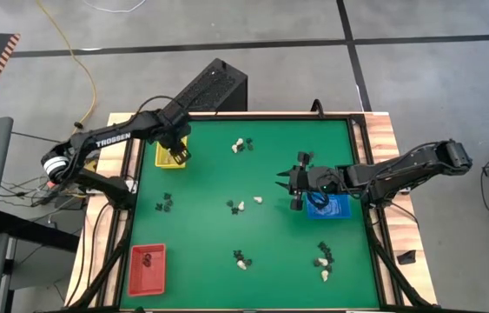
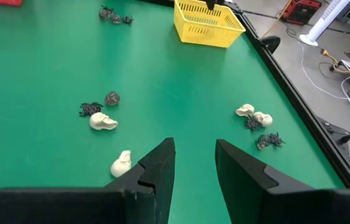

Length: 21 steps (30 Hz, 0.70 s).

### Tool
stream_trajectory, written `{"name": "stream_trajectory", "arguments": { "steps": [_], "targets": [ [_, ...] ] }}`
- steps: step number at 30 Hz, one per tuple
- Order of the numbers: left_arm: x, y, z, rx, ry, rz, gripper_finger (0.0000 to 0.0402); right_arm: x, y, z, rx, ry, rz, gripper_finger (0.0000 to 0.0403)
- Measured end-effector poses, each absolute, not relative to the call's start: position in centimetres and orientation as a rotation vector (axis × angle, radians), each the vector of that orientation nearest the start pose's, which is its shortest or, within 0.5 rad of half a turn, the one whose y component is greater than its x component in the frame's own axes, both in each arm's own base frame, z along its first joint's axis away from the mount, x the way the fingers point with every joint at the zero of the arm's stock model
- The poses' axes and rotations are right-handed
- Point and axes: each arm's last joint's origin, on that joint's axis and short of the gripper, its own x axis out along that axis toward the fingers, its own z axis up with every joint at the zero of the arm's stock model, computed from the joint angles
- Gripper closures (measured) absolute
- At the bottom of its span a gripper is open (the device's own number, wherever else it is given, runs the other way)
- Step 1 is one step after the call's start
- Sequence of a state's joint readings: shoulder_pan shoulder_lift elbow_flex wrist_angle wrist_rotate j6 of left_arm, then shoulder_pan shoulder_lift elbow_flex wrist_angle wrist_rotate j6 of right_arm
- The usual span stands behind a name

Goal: Sort Halloween decoration
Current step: Put the white skull toy into the yellow bin, then put the black skull toy into the red bin

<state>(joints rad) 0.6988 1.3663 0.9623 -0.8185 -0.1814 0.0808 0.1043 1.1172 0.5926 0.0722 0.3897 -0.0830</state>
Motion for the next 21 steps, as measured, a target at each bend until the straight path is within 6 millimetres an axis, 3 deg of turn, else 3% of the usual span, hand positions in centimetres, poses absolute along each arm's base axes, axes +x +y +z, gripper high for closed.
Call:
{"name": "stream_trajectory", "arguments": {
  "steps": [6, 12, 17, 21],
  "targets": [
    [18.7, 15.7, 23.0, -0.228, 1.292, 0.724, 0.0208, 23.3, 1.3, 23.1, -0.176, 0.421, -0.266, 0.0257],
    [19.4, 14.3, 23.7, -0.217, 1.265, 0.649, 0.0201, 23.3, 1.3, 23.1, -0.124, 0.414, -0.277, 0.0257],
    [21.5, 11.8, 24.7, -0.207, 1.108, 0.441, 0.02, 23.3, 1.3, 23.1, -0.1, 0.411, -0.282, 0.0257],
    [23.8, 8.4, 24.3, -0.175, 0.952, 0.123, 0.02, 23.4, 1.4, 22.9, -0.092, 0.419, -0.262, 0.0257]
  ]
}}
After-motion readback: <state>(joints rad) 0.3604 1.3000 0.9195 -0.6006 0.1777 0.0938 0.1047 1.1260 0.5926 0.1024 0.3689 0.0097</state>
